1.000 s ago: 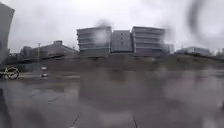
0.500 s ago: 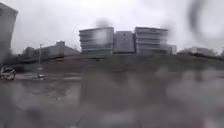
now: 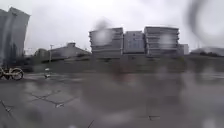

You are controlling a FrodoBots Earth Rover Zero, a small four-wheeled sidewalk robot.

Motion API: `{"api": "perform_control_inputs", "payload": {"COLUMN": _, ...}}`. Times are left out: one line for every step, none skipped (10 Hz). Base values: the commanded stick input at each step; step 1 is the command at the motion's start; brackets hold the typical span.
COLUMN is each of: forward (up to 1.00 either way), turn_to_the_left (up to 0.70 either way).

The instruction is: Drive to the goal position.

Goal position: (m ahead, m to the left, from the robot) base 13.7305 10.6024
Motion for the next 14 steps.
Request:
{"api": "perform_control_inputs", "payload": {"forward": 1.00, "turn_to_the_left": 0.27}}
{"api": "perform_control_inputs", "payload": {"forward": 1.00, "turn_to_the_left": 0.01}}
{"api": "perform_control_inputs", "payload": {"forward": 1.00, "turn_to_the_left": 0.00}}
{"api": "perform_control_inputs", "payload": {"forward": 1.00, "turn_to_the_left": 0.00}}
{"api": "perform_control_inputs", "payload": {"forward": 1.00, "turn_to_the_left": 0.00}}
{"api": "perform_control_inputs", "payload": {"forward": 1.00, "turn_to_the_left": 0.00}}
{"api": "perform_control_inputs", "payload": {"forward": 1.00, "turn_to_the_left": 0.00}}
{"api": "perform_control_inputs", "payload": {"forward": 1.00, "turn_to_the_left": 0.06}}
{"api": "perform_control_inputs", "payload": {"forward": 1.00, "turn_to_the_left": 0.22}}
{"api": "perform_control_inputs", "payload": {"forward": 1.00, "turn_to_the_left": 0.27}}
{"api": "perform_control_inputs", "payload": {"forward": 1.00, "turn_to_the_left": 0.27}}
{"api": "perform_control_inputs", "payload": {"forward": 1.00, "turn_to_the_left": 0.27}}
{"api": "perform_control_inputs", "payload": {"forward": 1.00, "turn_to_the_left": 0.27}}
{"api": "perform_control_inputs", "payload": {"forward": 1.00, "turn_to_the_left": 0.27}}
